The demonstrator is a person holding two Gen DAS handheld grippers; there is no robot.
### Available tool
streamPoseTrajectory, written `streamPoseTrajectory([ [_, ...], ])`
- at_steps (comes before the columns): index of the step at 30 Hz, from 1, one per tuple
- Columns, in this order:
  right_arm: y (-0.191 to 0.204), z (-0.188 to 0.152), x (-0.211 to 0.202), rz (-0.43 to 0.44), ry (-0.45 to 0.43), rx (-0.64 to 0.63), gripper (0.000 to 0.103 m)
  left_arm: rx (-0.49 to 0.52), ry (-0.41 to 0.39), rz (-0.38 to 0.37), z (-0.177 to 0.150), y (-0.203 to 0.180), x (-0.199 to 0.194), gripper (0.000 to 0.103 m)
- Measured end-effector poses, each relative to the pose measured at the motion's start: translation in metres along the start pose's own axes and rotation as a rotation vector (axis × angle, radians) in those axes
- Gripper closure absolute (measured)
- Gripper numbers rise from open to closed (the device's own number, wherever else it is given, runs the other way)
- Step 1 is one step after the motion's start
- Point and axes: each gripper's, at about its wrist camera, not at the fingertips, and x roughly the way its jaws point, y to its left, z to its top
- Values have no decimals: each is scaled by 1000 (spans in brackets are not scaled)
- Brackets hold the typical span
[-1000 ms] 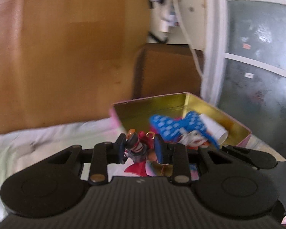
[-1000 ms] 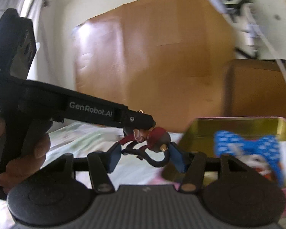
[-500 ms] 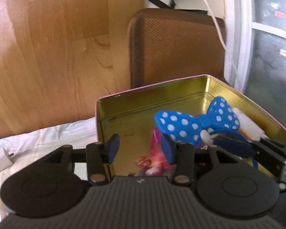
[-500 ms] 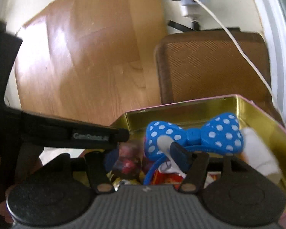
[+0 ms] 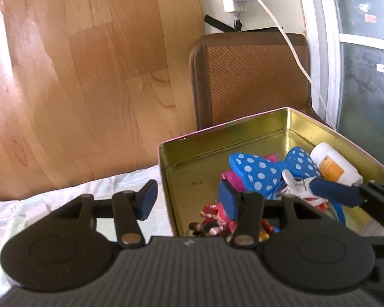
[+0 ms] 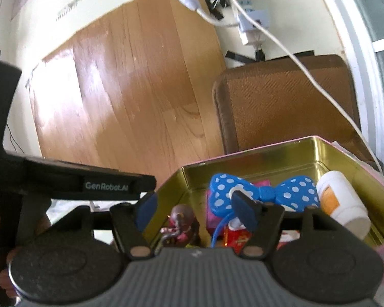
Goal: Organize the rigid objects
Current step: 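Carry the figurine into the tin with both grippers and release, then withdraw the right gripper and move it to the white charger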
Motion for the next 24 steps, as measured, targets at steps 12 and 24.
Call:
streamPoseTrajectory([
  [12, -2, -1, -64, -23, -70, 85, 27, -2, -28, 44, -16, 5, -43, 37],
  [24, 0, 5, -94, -10, -106, 212, 1, 23, -70, 106, -32, 5, -82, 3],
])
